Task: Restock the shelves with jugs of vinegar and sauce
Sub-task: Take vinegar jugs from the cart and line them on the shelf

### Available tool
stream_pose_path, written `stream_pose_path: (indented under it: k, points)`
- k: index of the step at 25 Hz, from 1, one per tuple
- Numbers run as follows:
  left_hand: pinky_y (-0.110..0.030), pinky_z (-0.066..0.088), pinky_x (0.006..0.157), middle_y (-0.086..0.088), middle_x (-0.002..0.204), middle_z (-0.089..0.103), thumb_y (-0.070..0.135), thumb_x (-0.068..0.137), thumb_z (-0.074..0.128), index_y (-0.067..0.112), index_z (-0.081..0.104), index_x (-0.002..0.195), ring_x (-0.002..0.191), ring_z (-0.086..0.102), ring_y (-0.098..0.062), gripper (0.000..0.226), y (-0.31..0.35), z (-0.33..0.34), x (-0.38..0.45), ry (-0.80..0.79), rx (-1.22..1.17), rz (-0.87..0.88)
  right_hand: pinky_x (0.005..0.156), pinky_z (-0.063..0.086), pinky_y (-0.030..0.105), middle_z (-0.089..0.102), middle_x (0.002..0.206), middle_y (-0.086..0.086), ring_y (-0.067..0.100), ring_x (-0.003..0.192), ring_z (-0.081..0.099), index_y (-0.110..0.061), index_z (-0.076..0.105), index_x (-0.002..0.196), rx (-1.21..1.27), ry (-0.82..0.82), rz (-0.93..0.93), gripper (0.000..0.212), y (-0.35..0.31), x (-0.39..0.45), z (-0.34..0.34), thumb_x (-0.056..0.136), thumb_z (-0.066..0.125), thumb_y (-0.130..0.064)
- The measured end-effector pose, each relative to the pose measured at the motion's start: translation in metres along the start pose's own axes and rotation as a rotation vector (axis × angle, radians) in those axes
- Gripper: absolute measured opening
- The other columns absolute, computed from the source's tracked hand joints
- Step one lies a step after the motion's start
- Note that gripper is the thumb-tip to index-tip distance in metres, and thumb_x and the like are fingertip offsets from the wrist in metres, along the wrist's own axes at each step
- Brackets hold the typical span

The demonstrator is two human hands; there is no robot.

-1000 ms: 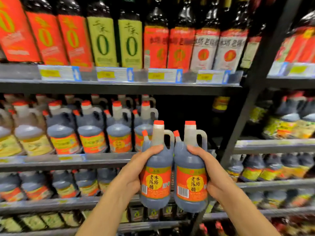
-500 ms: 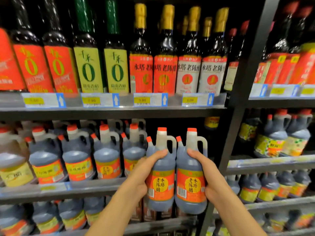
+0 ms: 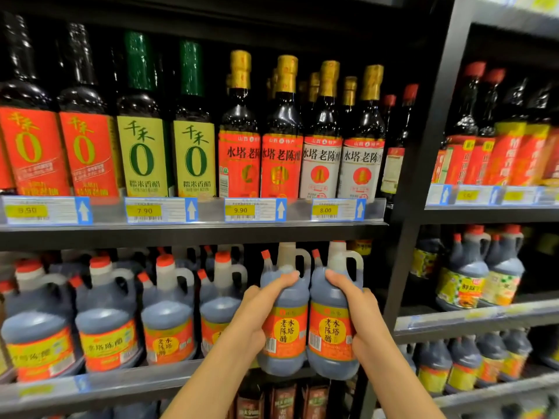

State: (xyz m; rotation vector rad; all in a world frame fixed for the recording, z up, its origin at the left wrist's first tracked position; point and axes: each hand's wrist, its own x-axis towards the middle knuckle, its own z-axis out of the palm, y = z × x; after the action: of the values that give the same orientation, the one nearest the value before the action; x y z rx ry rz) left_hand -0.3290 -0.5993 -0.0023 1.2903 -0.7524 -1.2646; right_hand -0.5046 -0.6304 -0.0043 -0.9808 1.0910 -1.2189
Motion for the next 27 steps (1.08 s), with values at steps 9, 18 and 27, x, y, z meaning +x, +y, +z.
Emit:
stream_pose_path:
  k: [9,18,27]
  points:
    - [-0.035,0.061,0.059,-0.012,0.083,0.080,0.052,0.064,0.091,0.010,0.075,0.105,0.070,0.078,-0.029,0.060,0.003,0.011,0.027,0.057,-0.083,0.017,0.077,0.064,0.054,0.071,0.120,0.017,0.037,0.093,0.077,-0.020,0.035,0.151,0.086,0.065,-0.062,0.129,-0.002,0.046,0.019,0.041,0.092,-0.055]
    - [-0.047,0.051,0.104,-0.014,0.130,0.066,0.064,0.031,0.091,0.008,0.055,0.137,0.120,0.064,-0.034,0.125,-0.024,0.033,0.079,0.421,-0.087,0.136,0.097,0.054,0.060,0.068,0.123,0.022,0.042,0.107,0.069,-0.017,0.054,0.103,0.159,0.221,-0.105,0.044,0.030,0.101,0.028,0.076,0.089,-0.014]
    - [-0.035,0.042,0.108,-0.010,0.138,0.063,0.034,0.069,0.094,0.007,0.060,0.134,0.131,0.056,-0.025,0.077,-0.045,0.023,0.101,0.420,-0.029,0.258,0.090,0.055,0.049,0.069,0.119,0.023,0.039,0.109,0.068,-0.003,0.058,0.114,0.090,0.179,-0.157,0.041,0.050,0.126,0.030,0.081,0.084,-0.005]
